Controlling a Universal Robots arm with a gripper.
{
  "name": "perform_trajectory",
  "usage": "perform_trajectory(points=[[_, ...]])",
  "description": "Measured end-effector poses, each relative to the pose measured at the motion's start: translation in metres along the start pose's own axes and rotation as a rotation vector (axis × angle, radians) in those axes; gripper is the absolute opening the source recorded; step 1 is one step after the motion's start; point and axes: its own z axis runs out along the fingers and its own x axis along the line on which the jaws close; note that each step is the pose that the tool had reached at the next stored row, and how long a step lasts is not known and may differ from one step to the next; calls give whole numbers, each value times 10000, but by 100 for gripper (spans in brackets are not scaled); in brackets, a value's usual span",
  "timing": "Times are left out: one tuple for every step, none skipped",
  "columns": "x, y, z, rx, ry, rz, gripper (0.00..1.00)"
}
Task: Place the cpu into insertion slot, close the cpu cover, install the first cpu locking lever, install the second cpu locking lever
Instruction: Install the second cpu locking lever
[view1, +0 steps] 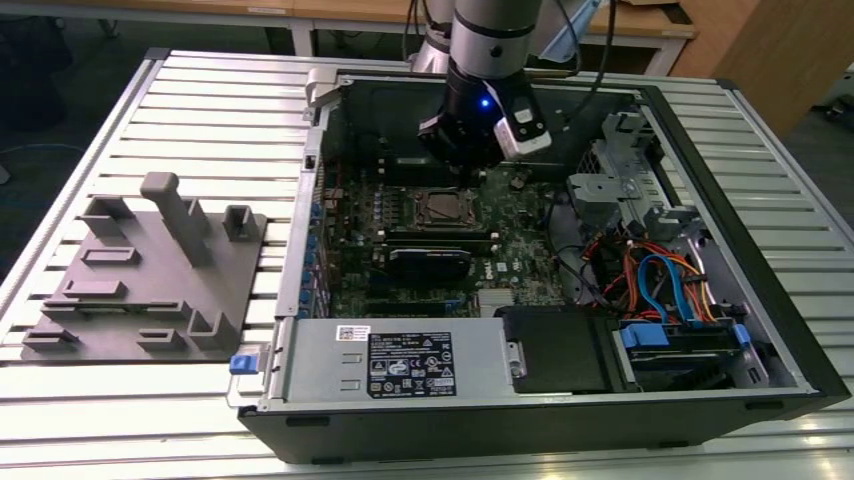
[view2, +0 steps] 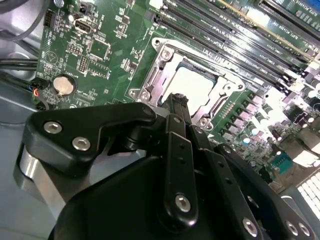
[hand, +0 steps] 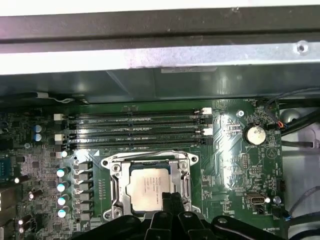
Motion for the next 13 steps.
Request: perform_trajectory(points=[[0, -3, -1, -14, 1, 1, 10], [0, -7, -1, -74, 5, 1, 10], [-1, -16, -1, -182, 12, 3, 10], [-1, -27, -1, -300, 19, 4, 10], [-2, -38, 0, -394, 24, 5, 10], [-2, -52, 1, -431, 27, 6, 10], [-3, -65, 1, -435, 30, 6, 10], [-4, -78, 1, -436, 39, 5, 10], [-4, -92, 2, -434, 52, 6, 10], [-5, -105, 3, -434, 68, 6, 10], [-6, -113, 5, -434, 83, 8, 10], [-6, -120, 8, -432, 98, 9, 10], [-7, -129, 11, -431, 112, 9, 10]])
